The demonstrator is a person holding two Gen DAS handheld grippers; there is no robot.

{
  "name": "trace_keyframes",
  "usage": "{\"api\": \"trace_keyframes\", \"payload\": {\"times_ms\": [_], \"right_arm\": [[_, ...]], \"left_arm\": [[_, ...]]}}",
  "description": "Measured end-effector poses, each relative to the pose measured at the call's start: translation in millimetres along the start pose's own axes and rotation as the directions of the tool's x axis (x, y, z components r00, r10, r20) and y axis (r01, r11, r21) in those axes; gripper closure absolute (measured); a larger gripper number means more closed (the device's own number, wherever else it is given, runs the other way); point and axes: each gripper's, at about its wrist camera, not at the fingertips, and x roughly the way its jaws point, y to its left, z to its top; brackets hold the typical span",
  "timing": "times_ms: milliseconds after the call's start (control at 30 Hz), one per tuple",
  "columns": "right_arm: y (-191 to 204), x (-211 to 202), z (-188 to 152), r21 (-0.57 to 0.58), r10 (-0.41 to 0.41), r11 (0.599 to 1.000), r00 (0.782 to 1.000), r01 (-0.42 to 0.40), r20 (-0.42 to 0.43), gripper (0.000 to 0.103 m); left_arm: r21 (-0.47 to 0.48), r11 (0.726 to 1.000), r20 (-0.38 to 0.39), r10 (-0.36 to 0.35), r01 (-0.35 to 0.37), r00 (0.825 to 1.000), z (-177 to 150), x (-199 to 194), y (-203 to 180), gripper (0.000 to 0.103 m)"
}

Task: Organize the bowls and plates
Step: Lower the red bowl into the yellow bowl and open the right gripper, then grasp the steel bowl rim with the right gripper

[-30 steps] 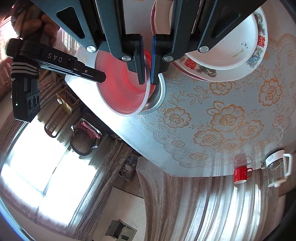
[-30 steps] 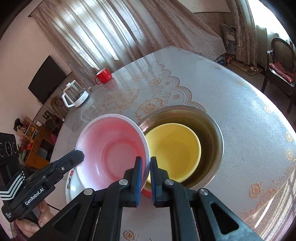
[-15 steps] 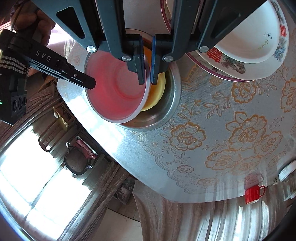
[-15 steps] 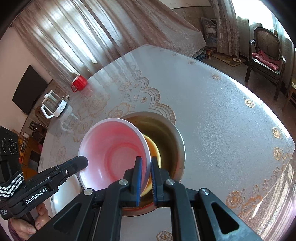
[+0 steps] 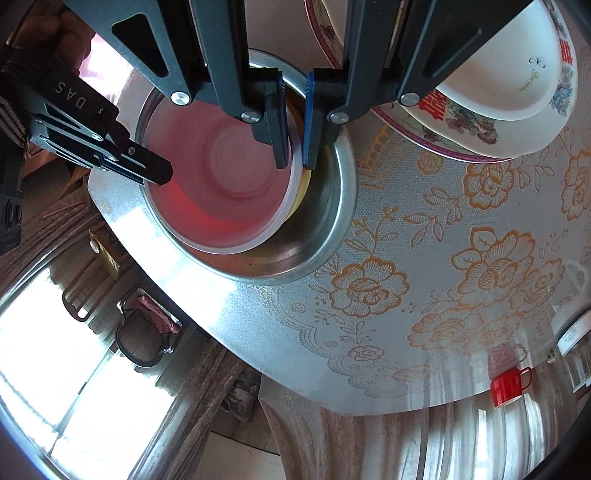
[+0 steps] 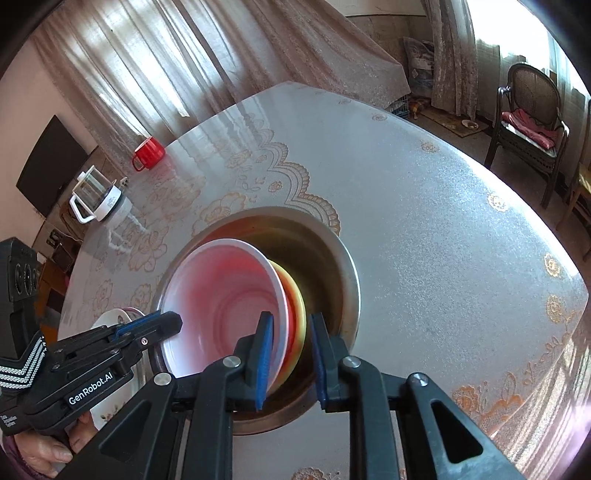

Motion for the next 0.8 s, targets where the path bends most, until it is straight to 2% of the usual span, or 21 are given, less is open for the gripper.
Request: {"api": "trace_keyframes", "payload": {"times_ms": [67, 133, 200, 467, 567, 600, 633, 700, 767, 800], "right_arm": [[1.0, 0.5, -0.3, -0.012, -0.021, 1.0, 1.0, 0.021, 0.002, 0.087], [-1.6, -0.8, 1.2, -0.016, -0.026, 1.0, 1.0, 0.027, 0.01, 0.087], [-5.9, -3.7, 1.5, 0.0, -0.005, 1.0, 1.0, 0.005, 0.017, 0.081], [-13.3, -22.2, -4.9, -0.002, 0.009, 1.0, 0.997, -0.009, 0.081, 0.081], [-22.7, -30.8, -8.2, 0.029, -0.004, 1.0, 0.994, 0.001, 0.109, 0.079], [-26.6, -33.0, -9.3, 0.043, 0.002, 0.999, 0.993, -0.007, 0.116, 0.073], [-30.1, -34.0, -10.1, 0.059, 0.011, 0.998, 0.993, -0.018, 0.118, 0.071], [-36.1, -34.1, -11.7, 0.088, 0.022, 0.996, 0.993, -0.032, 0.115, 0.071], [-37.5, -31.3, -13.1, 0.084, -0.006, 0.996, 0.994, -0.004, 0.108, 0.071], [-37.6, -28.9, -13.8, 0.081, -0.016, 0.997, 0.995, 0.007, 0.099, 0.071]], "left_arm": [[-0.017, 1.0, 0.01, -0.002, 0.003, 1.0, 0.8, -4.0, 2.4, 0.09], [-0.038, 0.999, 0.021, -0.026, 0.026, 0.999, 2.9, -9.2, 5.8, 0.08], [-0.052, 0.998, 0.038, -0.028, 0.03, 0.999, 5.3, -14.4, 8.0, 0.076], [-0.01, 0.997, 0.114, 0.071, -0.071, 0.991, 3.0, -27.4, 15.7, 0.076], [-0.023, 0.996, 0.105, 0.09, -0.088, 0.99, 4.0, -25.6, 25.6, 0.076], [-0.023, 0.996, 0.1, 0.087, -0.085, 0.991, 4.3, -25.4, 27.7, 0.076], [-0.017, 0.996, 0.101, 0.093, -0.092, 0.991, 4.1, -25.6, 27.9, 0.076], [0.024, 0.992, 0.106, 0.118, -0.121, 0.987, 3.5, -25.6, 24.2, 0.076], [0.061, 0.986, 0.092, 0.148, -0.154, 0.985, 3.0, -21.0, 20.2, 0.076], [0.068, 0.987, 0.077, 0.142, -0.147, 0.987, 2.8, -17.8, 19.8, 0.077]]}}
